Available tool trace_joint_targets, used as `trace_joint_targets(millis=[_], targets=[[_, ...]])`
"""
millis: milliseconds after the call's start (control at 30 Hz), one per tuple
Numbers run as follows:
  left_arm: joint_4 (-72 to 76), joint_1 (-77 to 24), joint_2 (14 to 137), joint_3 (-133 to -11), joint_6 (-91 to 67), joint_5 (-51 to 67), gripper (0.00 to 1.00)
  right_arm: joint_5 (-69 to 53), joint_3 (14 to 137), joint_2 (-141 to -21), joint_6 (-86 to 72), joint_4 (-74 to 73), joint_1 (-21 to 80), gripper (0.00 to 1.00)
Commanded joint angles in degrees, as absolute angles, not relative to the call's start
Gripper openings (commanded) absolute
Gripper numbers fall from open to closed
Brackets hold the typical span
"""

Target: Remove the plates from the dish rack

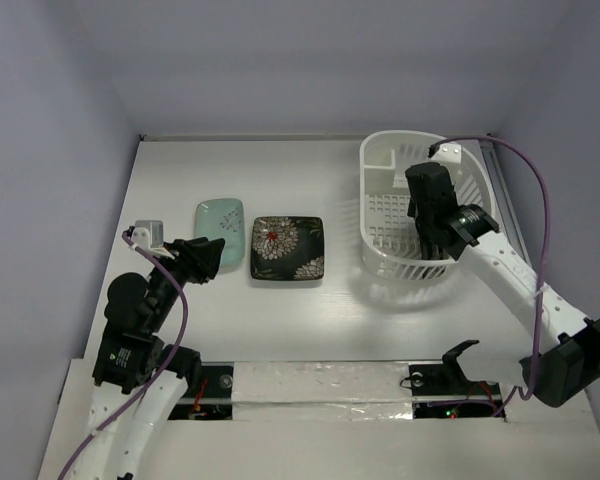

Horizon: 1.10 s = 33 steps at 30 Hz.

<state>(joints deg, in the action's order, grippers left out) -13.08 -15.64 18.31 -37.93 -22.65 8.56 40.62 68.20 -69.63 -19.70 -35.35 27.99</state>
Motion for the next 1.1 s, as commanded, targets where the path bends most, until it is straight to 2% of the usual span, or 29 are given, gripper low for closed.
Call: trace_joint_targets(millis=[0,300,700,967,1067], targets=[[-10.02,-15.29,17.67,-37.53,-22.68,9.40,0.43,40.08,72.24,-71.62,-17.05,-37.00,27.16,0.39],[-10.11,-15.29,17.32,-37.53,-22.68,9.23,0.43,38.93,74.35,-80.05,-16.26,-39.99,25.05,0.40],[-10.11,-15.29,17.05,-37.53,-22.59,9.23,0.43,44.82,77.17,-86.66,-15.38,-42.97,25.05,0.36],[-10.20,-15.29,16.79,-37.62,-22.50,9.05,0.43,46.84,79.45,-87.19,-14.06,-46.58,25.05,0.14],[-10.20,-15.29,16.70,-37.62,-22.59,9.05,0.43,46.85,79.89,-86.92,-13.36,-47.11,25.05,0.09]])
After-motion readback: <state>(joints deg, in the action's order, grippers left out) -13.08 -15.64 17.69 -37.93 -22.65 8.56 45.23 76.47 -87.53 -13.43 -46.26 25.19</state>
